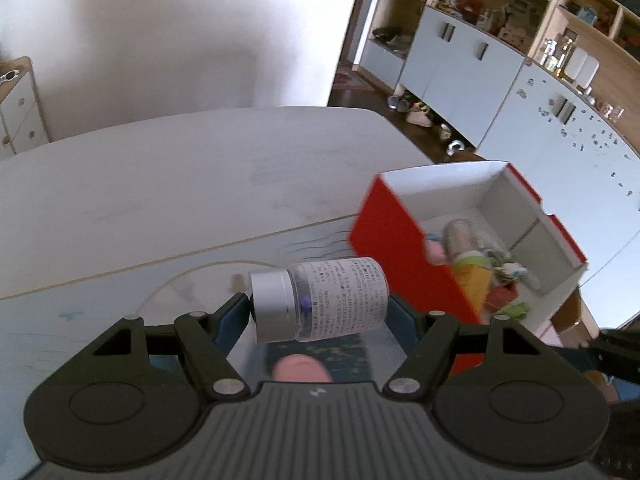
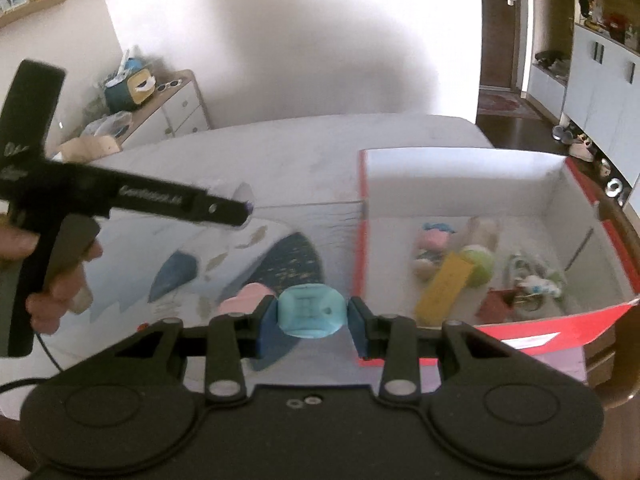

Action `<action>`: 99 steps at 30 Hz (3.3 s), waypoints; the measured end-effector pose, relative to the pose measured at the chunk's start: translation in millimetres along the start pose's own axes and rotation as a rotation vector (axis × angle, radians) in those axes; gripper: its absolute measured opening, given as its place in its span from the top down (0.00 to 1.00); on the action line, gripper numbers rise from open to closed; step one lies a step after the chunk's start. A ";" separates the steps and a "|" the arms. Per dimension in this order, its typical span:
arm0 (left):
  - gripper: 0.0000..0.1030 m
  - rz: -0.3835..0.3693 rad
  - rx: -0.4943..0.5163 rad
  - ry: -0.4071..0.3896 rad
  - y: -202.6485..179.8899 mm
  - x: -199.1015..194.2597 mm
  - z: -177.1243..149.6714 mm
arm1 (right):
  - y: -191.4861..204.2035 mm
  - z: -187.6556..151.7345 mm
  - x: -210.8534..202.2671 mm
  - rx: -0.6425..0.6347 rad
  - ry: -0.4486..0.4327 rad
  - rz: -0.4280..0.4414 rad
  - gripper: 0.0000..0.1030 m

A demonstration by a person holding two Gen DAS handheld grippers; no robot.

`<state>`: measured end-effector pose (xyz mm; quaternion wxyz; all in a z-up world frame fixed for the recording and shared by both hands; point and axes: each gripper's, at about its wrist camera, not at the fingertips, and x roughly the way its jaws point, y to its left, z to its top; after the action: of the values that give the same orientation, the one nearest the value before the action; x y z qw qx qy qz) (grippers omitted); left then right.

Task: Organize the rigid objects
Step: 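Carry the toothpick jar and teal squishy with both tools over the red box, then open both tools to drop the jar and teal squishy into the box, then move both tools back over the fish-pattern mat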

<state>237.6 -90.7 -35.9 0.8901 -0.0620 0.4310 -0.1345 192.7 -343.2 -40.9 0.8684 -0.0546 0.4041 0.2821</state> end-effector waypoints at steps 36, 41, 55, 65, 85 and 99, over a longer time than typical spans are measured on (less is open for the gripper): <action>0.28 0.034 0.095 0.103 -160.4 137.1 63.5 | -168.7 28.6 51.2 -0.064 0.067 -0.138 0.64; 0.28 0.057 0.092 0.142 -165.7 161.9 72.6 | -171.8 33.0 68.3 -0.103 0.097 -0.142 0.64; 0.28 0.090 0.127 0.243 -176.2 206.8 79.9 | -179.5 32.2 97.9 -0.154 0.194 -0.145 0.64; 0.28 0.114 0.120 0.263 -171.6 215.1 83.0 | -181.9 33.2 103.2 -0.115 0.223 -0.146 0.55; 0.27 0.062 0.079 0.208 -164.8 172.6 75.6 | -181.7 33.6 56.6 -0.036 0.125 -0.088 0.39; 0.27 -0.016 0.098 0.098 -152.2 105.4 60.8 | -140.5 32.7 6.2 -0.004 0.021 -0.070 0.21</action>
<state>319.4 -267.5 -42.8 0.8688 -0.0152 0.4665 -0.1653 292.9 -447.2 -42.4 0.8733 -0.0734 0.4105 0.2518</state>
